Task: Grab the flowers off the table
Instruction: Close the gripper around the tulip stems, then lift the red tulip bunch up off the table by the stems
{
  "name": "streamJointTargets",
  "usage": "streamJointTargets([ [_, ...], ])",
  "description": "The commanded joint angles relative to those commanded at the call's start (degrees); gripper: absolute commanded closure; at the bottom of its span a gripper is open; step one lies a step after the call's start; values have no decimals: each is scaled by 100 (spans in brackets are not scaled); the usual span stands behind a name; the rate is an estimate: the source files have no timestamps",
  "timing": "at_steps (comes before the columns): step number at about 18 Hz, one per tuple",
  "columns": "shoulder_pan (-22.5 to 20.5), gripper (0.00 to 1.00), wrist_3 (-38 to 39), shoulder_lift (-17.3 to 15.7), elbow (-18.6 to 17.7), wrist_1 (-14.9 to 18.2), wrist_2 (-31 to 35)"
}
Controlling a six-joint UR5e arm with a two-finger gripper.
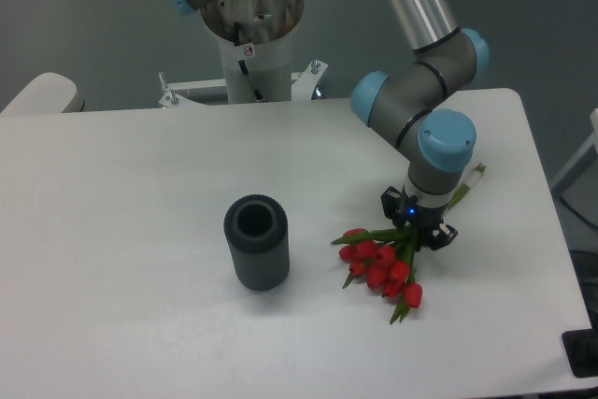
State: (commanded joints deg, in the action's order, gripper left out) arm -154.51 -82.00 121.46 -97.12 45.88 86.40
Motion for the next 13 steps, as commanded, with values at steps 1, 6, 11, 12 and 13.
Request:
streamJointTargets([
  [1, -9, 76, -18, 0, 53, 0, 0],
  [6, -9, 76, -53, -61, 553, 96, -149],
  [11, 96, 75, 52, -325, 1238, 263, -1499],
  [12, 105, 75, 70, -351, 1344, 272, -1747],
  [13, 132, 75, 166, -395, 1415, 272, -1906],
])
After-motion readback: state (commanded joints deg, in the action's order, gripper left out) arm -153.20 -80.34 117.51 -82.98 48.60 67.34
